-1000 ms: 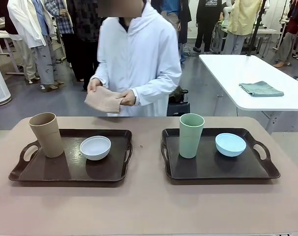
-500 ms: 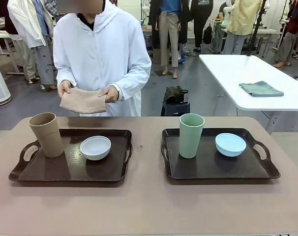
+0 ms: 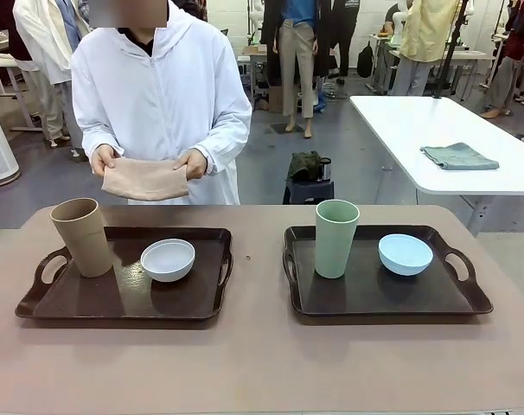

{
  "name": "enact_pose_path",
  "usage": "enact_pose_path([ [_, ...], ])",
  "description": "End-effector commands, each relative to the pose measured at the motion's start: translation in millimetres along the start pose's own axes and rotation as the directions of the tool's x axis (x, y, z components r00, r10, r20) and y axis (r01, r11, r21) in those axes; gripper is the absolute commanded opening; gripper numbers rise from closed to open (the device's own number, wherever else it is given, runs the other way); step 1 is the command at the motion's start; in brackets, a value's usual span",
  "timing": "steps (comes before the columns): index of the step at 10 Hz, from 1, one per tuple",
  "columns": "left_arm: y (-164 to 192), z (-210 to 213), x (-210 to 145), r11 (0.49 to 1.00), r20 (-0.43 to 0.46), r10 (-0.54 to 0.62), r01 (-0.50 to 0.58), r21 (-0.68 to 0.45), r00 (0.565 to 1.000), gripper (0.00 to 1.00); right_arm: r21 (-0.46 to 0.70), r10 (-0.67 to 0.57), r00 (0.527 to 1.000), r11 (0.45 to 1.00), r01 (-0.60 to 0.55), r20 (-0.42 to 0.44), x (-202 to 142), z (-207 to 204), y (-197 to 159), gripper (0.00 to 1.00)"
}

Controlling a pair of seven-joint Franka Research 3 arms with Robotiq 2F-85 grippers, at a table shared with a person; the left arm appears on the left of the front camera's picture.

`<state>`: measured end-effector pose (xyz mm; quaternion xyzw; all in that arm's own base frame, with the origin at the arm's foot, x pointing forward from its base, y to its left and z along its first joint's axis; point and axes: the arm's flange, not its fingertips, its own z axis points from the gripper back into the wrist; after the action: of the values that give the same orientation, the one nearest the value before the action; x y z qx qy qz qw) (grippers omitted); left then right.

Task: Set up a tray with a mat and arrange the tableware.
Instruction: Pick up the Picnic Bowl and Reusable plastic cup from the Handle tray in front of the human's position and hold them in the air.

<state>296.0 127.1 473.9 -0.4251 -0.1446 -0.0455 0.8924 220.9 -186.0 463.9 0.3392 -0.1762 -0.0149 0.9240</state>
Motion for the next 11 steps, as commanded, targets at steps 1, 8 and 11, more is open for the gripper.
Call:
enact_pose_path([
  [1,1.7,1.4,1.2,1.000,0.012,-0.018,0.019,-0.023,1.000,1.00,0.029,0.013,1.000,0.999,-0.013,0.009,1.1,-0.5,-0.7,1.00],
  [8,1.7,1.4,1.2,1.000,0.012,-0.018,0.019,-0.023,1.000,1.00,0.029,0.013,1.000,0.999,-0.013,0.009,1.1,-0.5,-0.7,1.00],
  [11,1.7,1.4,1.2,1.000,0.012,-0.018,0.019,-0.023,1.000,1.00,0.029,0.013,1.000,0.999,-0.013,0.009,1.1,-0.5,-0.7,1.00],
])
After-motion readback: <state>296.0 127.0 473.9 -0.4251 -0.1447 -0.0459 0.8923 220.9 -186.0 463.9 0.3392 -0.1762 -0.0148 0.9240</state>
